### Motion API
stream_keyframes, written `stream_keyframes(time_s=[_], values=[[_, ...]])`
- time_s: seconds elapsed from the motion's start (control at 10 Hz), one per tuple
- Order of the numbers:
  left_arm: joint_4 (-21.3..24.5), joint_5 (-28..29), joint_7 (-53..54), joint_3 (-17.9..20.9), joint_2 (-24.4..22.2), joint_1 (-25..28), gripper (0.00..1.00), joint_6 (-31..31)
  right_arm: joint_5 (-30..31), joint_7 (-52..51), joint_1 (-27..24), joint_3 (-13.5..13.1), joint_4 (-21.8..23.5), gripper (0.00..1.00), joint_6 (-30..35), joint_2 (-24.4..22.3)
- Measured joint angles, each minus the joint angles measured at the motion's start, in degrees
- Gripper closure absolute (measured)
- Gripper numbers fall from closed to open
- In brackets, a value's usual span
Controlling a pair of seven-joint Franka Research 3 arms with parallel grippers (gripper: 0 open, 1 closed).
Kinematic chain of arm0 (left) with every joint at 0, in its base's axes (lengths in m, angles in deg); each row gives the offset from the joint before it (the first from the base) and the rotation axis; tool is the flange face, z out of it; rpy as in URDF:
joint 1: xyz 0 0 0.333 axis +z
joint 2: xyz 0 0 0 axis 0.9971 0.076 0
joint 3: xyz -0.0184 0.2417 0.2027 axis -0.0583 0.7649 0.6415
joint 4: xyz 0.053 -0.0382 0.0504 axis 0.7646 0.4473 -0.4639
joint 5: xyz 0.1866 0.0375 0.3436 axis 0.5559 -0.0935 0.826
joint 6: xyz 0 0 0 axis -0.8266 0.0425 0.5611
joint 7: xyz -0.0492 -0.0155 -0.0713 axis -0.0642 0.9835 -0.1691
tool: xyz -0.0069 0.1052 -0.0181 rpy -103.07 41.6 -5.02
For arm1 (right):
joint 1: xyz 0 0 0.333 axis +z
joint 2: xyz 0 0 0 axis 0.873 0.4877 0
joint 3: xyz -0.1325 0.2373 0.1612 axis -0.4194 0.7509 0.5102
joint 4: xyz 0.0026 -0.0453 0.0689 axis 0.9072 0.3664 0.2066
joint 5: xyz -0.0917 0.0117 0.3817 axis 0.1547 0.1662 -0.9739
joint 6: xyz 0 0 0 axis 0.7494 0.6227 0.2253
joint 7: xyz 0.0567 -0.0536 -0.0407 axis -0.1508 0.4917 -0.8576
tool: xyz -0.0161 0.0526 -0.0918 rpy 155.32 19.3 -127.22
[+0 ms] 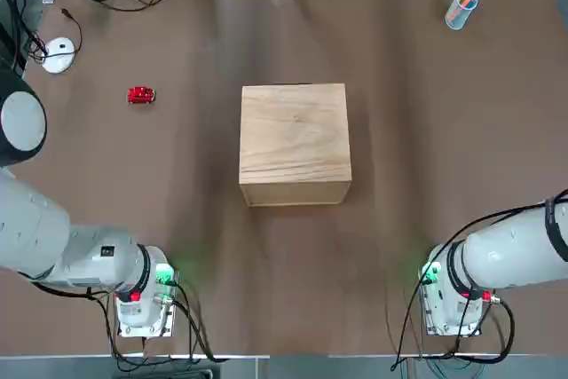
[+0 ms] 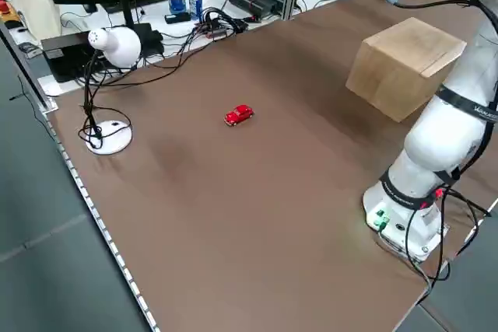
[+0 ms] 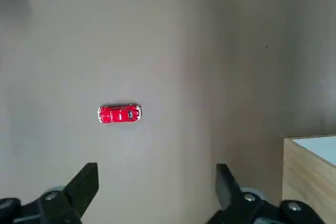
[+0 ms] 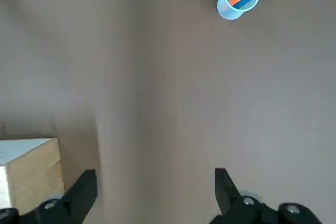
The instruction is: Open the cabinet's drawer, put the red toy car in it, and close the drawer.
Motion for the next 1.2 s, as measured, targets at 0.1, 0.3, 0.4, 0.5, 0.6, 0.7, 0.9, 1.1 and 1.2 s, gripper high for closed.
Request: stream_keyframes(time_s=[0.1, 0.3, 0.4, 0.5, 0.6, 0.7, 0.9, 1.1, 1.2], values=[[0.1, 0.0, -0.2, -0.2, 0.1, -0.1, 0.01, 0.0, 0.0, 0.0, 0.3, 0.0, 0.0, 0.01, 0.0, 0.1], [0.1, -0.1, -1.9, -1.2, 1.1, -1.4, 0.04, 0.0, -0.1, 0.0, 1.8, 0.0, 0.1, 0.00, 0.0, 1.1], [0.2, -0.1, -2.6, -2.0, 2.0, -2.1, 0.10, 0.0, -0.2, 0.0, 3.3, 0.0, 0.1, 0.00, 0.0, 2.3], [0.4, -0.1, -3.9, -3.0, 3.1, -2.8, 0.16, 0.0, -0.2, 0.1, 5.5, 0.1, 0.1, 0.00, -0.1, 4.1], [0.4, -0.2, -5.3, -4.4, 4.1, -3.3, 0.33, 0.1, -0.2, 0.2, 7.9, 0.1, 0.1, 0.00, -0.4, 6.3], [0.4, -0.2, -6.0, -5.9, 5.2, -3.6, 0.42, 0.2, -0.8, 0.7, 10.1, 0.2, -0.1, 0.00, -0.9, 8.8], [0.5, -0.2, -8.2, -9.5, 7.3, -4.2, 0.63, 0.3, -7.1, 1.1, 12.3, 0.1, -1.0, 0.00, -1.8, 13.6], [0.5, -0.2, -12.8, -12.7, 8.3, -6.2, 0.78, 0.4, -11.9, 0.8, 12.5, 0.2, -2.2, 0.00, -2.4, 17.3], [0.9, -0.2, -14.2, -14.2, 8.4, -7.6, 0.96, 0.4, -12.6, 0.2, 12.9, 0.7, -2.4, 0.00, -3.5, 18.8]])
